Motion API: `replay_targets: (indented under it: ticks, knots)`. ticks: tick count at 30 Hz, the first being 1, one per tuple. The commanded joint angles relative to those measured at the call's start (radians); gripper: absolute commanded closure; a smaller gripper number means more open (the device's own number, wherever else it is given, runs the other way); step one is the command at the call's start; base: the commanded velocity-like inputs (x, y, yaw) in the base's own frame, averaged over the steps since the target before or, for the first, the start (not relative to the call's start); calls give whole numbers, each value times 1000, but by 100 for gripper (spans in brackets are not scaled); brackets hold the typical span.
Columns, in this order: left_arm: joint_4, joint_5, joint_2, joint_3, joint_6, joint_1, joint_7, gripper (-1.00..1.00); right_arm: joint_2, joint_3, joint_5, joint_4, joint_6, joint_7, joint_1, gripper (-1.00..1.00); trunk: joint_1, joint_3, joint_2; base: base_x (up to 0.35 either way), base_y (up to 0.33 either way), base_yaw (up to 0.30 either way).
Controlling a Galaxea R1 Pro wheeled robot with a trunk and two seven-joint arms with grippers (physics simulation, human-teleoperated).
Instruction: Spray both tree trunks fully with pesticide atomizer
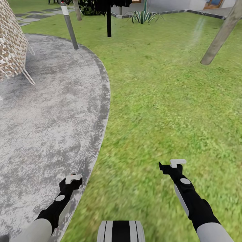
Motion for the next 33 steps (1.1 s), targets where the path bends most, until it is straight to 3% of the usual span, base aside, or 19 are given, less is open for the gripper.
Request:
replay_targets:
  ticks: [1,15,16,33]
  knots:
    - [0,-1,0,1,-3,0,2,-100,0,1,1,-2,6,-3,0,-100,0,-1,0,0,0,0]
    - [-12,10,0,3,-4,0,2,-100,0,1,1,-2,6,-3,0,-100,0,-1,0,0,0,0]
    - [-12,10,0,3,-4,0,2,100,0,1,1,-2,6,-3,0,-100,0,-1,0,0,0,0]
    - [-13,31,1,3,-4,0,2,100,0,2,1,-2,6,-3,0,-100,0,-1,0,0,0,0]
